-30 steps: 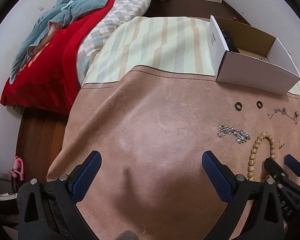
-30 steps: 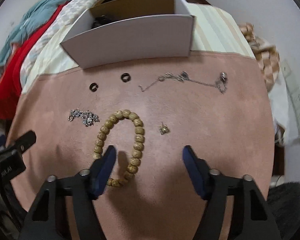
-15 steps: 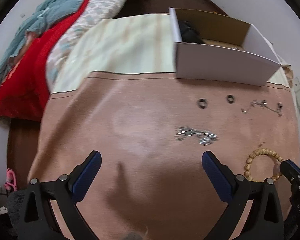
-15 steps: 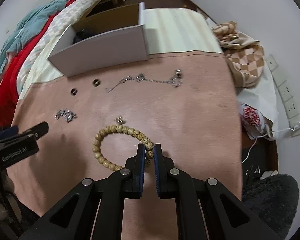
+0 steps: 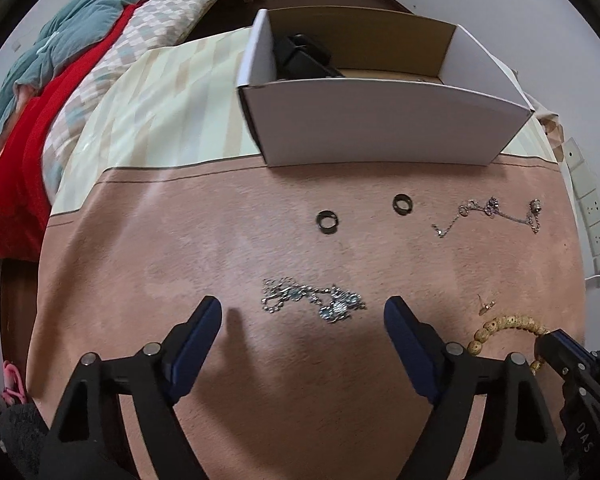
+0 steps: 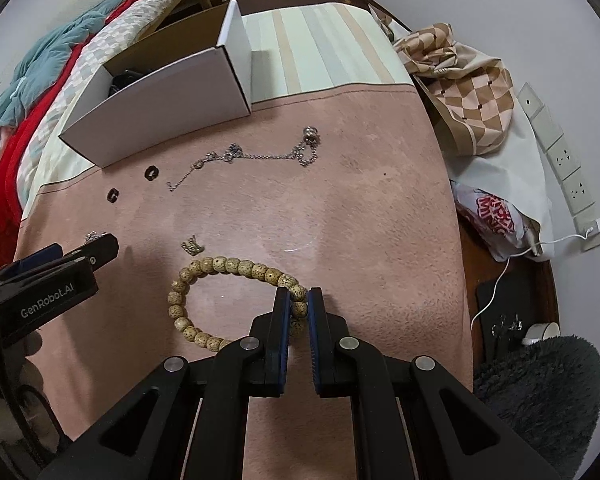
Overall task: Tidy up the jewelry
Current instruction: 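Grasp the silver charm bracelet with the left tool while the right holds the beads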
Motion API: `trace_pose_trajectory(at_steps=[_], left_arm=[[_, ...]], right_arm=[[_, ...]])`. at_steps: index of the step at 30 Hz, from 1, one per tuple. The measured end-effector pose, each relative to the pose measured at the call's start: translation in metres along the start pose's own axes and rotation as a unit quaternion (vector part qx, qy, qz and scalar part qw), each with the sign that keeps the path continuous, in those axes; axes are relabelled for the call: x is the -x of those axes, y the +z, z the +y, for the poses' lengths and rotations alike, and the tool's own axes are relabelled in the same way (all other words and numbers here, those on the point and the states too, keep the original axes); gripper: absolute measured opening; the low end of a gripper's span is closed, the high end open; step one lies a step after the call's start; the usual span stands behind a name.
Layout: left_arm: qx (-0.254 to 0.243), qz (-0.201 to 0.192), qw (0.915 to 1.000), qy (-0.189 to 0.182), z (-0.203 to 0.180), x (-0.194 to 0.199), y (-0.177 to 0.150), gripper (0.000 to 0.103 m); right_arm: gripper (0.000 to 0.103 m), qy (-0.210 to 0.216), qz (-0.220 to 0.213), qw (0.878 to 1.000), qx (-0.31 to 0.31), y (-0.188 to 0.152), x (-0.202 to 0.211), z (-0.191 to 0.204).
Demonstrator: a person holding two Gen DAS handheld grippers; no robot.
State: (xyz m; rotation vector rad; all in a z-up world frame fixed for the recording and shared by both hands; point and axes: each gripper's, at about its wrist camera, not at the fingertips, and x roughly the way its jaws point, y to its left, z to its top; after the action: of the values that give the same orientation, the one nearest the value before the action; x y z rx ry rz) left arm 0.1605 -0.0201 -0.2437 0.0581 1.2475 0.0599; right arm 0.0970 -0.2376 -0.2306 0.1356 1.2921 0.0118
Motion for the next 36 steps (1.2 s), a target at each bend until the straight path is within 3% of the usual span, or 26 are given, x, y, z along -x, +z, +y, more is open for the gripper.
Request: trace_pose_trajectory(at_steps=[2,9,11,14,21,31,34,36], left_arm=[[-0.006,-0.003,1.0000,-0.003,-0.003,-0.001,0.001,0.062],[-0.017,-0.010,0.9997,-0.014,-0.010,-0.003,0.005,0.032],[-0.022,-0.016,0.9996,-0.013,-0.010,-0.002,0.005,0.012],[-0.017,-0.020,0.9994,-0.024,-0.005,-0.001,0.007,0.002],[0.018,-0.028,0.9963,-0.079,0.021,0.037,-0.005,0.001],[0.050,-0.049,0.9900,-0.122,0.054,0.082,-0.004,0.001],[0.070,-0.021,0.9870,-0.143,0.057,0.071,-0.001,0.007],[0.082,0.002,0.9851,-0.151,0.054,0.055,0.000,0.019]], right_arm=[[0.009,-0.001,0.001,1.000,-0.002,0.000,-0.001,-0.001],[0.009,-0.004,0.001,1.000,-0.003,0.000,-0.002,-0.002],[0.009,-0.004,0.001,1.000,-0.003,0.000,-0.003,-0.002],[0.009,-0.001,0.001,1.000,-0.003,0.001,-0.002,-0.002],[0.009,0.035,-0.026,0.999,0.001,0.007,0.025,0.007],[0.009,0.087,-0.066,0.994,0.015,0.022,0.069,0.028],[0.009,0.085,-0.070,0.994,0.014,0.024,0.071,0.029],[0.009,0.081,-0.068,0.994,0.010,0.024,0.067,0.027]])
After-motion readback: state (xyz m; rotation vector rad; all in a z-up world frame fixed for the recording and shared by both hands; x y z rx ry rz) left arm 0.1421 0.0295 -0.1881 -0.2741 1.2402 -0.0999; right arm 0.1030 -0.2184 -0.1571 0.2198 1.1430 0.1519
